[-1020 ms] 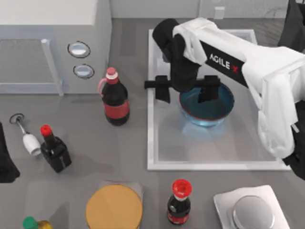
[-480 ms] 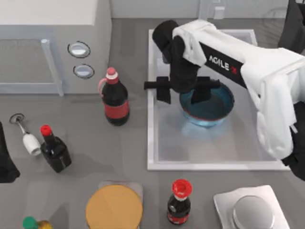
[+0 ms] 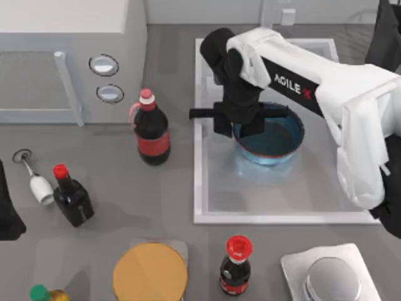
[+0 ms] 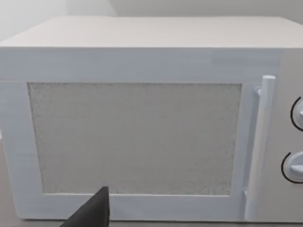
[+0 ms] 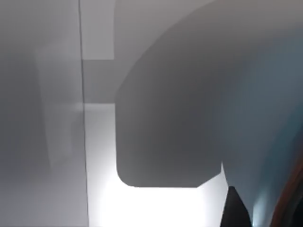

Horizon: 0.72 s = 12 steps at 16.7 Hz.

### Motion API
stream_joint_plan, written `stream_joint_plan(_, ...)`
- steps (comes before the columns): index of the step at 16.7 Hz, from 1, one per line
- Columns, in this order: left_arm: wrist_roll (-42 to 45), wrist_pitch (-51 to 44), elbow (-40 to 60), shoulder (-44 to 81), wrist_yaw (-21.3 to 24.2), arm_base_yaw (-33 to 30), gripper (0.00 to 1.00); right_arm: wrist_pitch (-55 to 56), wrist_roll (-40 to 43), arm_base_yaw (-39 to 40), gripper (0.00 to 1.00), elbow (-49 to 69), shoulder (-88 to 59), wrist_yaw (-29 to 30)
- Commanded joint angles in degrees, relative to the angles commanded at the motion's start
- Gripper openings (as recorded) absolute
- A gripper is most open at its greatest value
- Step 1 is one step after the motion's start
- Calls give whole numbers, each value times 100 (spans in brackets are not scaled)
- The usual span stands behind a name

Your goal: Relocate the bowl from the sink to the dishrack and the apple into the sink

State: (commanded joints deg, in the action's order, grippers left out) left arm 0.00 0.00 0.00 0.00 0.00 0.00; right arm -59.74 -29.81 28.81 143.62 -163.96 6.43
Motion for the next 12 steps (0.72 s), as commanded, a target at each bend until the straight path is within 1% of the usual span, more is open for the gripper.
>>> stream_joint_plan(8, 0, 0, 0, 0, 0, 0, 100, 1, -2, -15, 0, -23, 48, 5)
stream_joint_plan(12, 0, 0, 0, 0, 0, 0, 100, -220, -174, 111, 0, -236, 611, 59)
